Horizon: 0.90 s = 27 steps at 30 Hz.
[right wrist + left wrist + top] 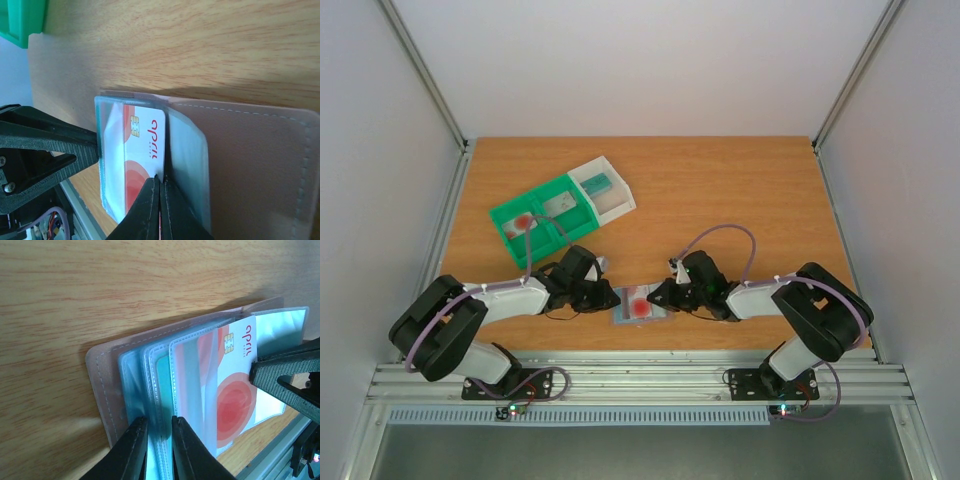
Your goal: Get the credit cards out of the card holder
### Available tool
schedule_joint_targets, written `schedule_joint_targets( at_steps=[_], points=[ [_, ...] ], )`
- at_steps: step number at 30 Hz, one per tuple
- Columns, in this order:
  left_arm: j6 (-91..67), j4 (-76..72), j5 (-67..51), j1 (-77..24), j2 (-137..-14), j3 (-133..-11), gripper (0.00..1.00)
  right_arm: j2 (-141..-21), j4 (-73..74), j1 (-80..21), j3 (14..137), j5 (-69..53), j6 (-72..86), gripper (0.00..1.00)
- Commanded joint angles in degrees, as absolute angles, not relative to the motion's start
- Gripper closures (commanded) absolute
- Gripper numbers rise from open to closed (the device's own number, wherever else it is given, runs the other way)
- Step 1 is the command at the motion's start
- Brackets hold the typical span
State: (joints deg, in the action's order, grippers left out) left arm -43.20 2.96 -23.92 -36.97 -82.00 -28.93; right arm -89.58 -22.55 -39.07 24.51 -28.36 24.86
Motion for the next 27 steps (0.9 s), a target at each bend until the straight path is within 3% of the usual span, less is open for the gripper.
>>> schedule_joint_targets(
  at_steps=[1,19,27],
  points=[
    [-42.36,4.66,-21.10,-36.81,-83.65,-29.15,0.84,-89.22,-21.27,-37.80,22.71,-27.51,24.94,0.99],
    [-43.04,3.39,-22.76,-36.81,-83.05,-29.35,0.79,-79.23,-5.69,-36.84,24.54,-24.34,20.50,0.99],
    [-43.55,5.86,-23.91,-36.78,-79.49,-30.71,0.62,-73.62,2.83,-36.81,27.48,-25.06,14.85,0.99]
  ],
)
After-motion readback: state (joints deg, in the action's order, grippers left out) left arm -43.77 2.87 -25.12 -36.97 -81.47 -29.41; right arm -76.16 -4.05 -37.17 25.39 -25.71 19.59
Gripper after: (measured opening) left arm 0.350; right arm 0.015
